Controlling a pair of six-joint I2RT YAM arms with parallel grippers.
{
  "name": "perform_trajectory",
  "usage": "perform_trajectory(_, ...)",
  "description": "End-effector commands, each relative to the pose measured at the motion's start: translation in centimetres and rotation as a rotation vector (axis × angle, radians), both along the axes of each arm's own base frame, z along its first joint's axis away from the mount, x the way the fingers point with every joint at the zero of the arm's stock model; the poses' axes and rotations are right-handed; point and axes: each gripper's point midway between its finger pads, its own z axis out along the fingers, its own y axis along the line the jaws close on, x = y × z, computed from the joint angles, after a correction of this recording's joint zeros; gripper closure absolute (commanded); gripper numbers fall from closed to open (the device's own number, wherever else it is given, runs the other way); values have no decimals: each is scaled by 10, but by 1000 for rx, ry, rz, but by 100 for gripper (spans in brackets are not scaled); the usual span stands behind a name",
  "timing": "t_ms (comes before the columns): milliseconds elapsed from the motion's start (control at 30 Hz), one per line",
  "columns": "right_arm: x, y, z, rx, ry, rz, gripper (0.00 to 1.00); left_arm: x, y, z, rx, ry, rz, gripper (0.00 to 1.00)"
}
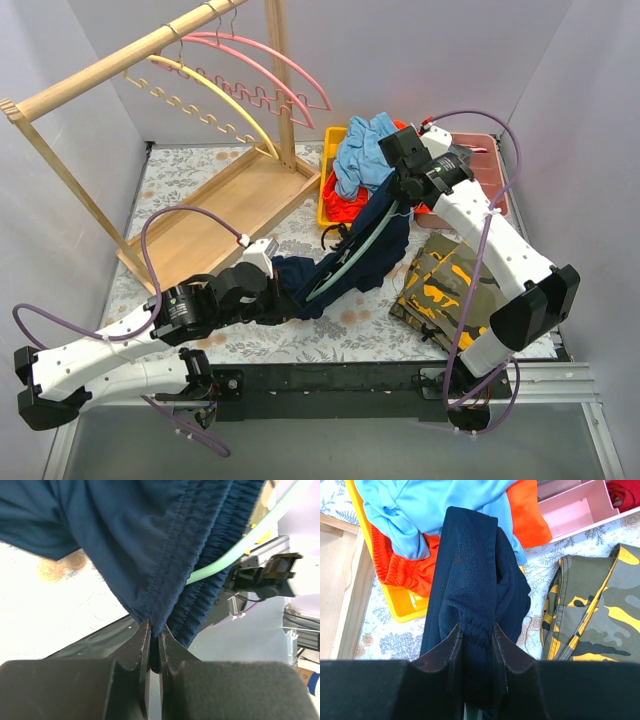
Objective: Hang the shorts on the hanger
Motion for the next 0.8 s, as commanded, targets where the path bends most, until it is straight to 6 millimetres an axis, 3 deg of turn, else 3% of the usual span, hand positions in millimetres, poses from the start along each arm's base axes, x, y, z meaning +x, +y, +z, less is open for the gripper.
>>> perform_trajectory(0,37,-35,60,-74,-262,-197,99,-32,4,10,29,79,-148,100)
perform_trajectory(100,33,-14,57,-71,-264,-169,99,-30,-27,38,-70,47,-217,100)
perform_trajectory(200,29,0,50,-87,-235,-146,99,-21,-51,49,-117,21,-236,100)
perform_trajectory(267,25,10,48,-73,-218,-131,99,-15,-63,42,-108,20,-234,100)
perform_trajectory(367,18,24,47,-2,-193,-78,99,4,-71,27,-71,-20,-177,100)
perform_trajectory(433,13,29,44,32,-174,-58,99,19,-76,29,-82,-80,-133,99)
perform_trajectory(600,-7,38,19,61,-30,-15,99,49,-88,50,-100,-185,-75,94)
perform_trajectory(633,-10,39,15,61,-7,-12,99,57,-86,61,-103,-218,-41,93)
perform_trajectory(700,-21,36,2,40,69,-21,99,63,-84,64,-85,-253,-44,82)
perform_trajectory(733,-22,36,3,45,78,-27,99,64,-87,67,-78,-267,-57,67)
perform_trajectory(767,-24,37,-1,46,101,-24,99,65,-86,67,-60,-283,-73,61)
